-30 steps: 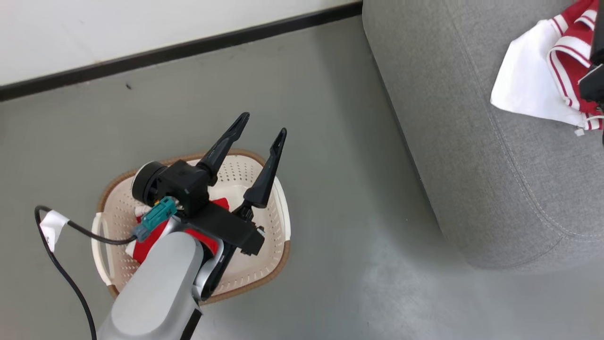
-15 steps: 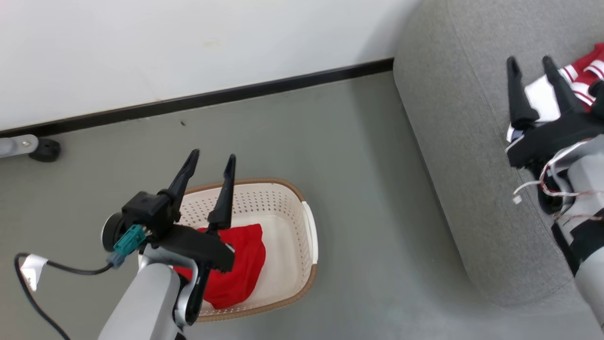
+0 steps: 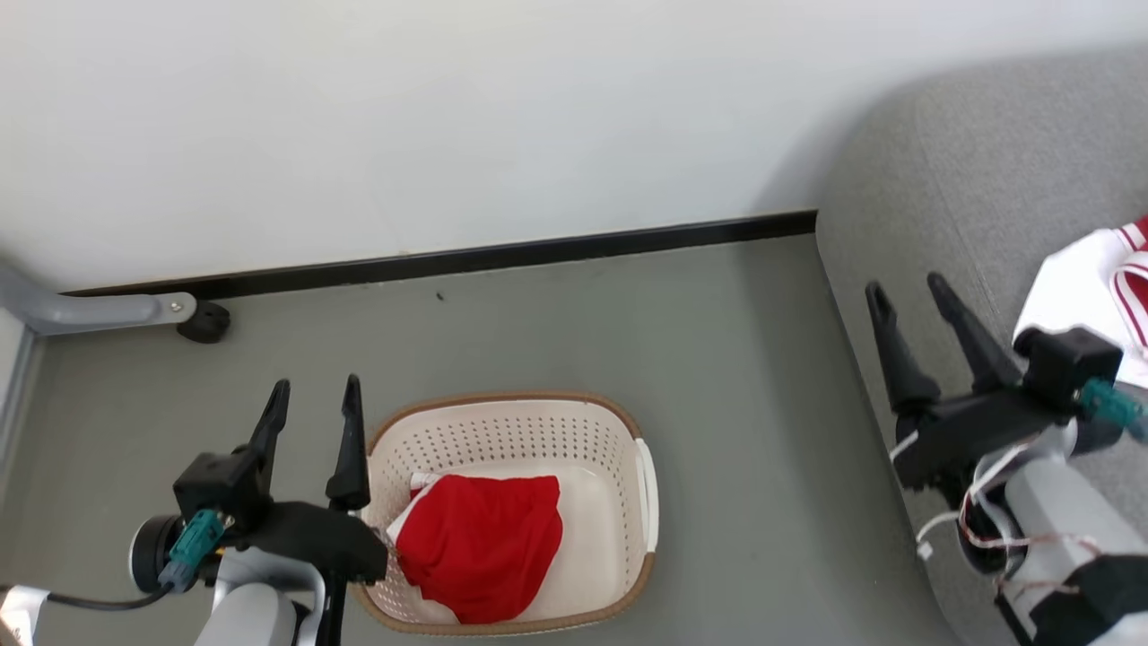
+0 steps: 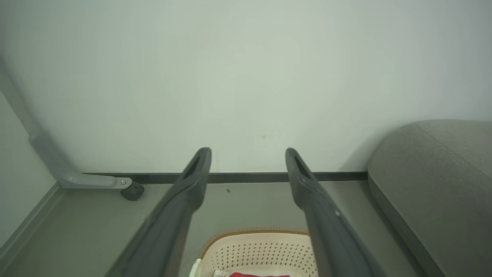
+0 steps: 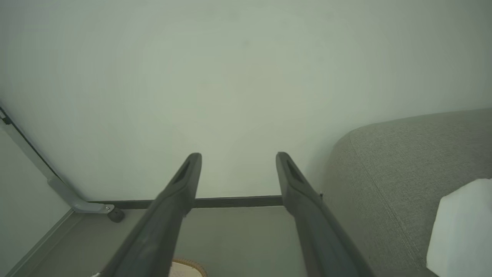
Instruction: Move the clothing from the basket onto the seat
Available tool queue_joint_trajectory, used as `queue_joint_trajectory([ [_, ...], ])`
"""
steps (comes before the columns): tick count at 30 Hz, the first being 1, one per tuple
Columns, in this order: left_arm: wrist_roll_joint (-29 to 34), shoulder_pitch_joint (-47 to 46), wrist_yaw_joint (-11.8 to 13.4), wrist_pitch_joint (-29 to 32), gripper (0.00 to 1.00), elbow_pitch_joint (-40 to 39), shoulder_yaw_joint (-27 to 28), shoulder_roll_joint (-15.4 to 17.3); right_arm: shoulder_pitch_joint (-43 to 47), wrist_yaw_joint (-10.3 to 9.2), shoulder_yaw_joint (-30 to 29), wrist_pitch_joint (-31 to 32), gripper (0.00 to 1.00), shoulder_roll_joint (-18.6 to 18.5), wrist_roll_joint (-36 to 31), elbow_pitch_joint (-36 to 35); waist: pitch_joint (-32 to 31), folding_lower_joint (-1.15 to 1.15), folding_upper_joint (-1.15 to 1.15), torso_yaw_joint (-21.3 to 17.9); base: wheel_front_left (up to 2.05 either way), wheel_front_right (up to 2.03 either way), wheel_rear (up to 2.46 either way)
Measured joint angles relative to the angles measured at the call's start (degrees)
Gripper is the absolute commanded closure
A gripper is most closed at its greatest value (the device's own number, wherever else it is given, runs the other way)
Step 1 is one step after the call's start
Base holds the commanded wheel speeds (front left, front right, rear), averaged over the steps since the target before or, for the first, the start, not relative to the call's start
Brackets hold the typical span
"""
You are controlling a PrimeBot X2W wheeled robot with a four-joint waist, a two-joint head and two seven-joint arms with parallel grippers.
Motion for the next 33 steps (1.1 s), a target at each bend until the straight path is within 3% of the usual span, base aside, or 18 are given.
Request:
queue_joint_trajectory([
  [16,3.5,9.2,1.7,0.0,0.00,-4.5,4.8,0.4,13.6,-6.01,-1.2,0.0,0.00,1.9,-3.5,-11.0,-4.2,0.00,0.00,2.9,0.00,0.00,0.00],
  [33,6.7,11.6,2.3,0.0,0.00,-6.4,6.9,-1.8,16.6,-8.47,-1.9,0.0,0.00,2.1,-5.5,-14.8,-4.6,0.01,0.01,3.0,0.00,0.00,0.00],
])
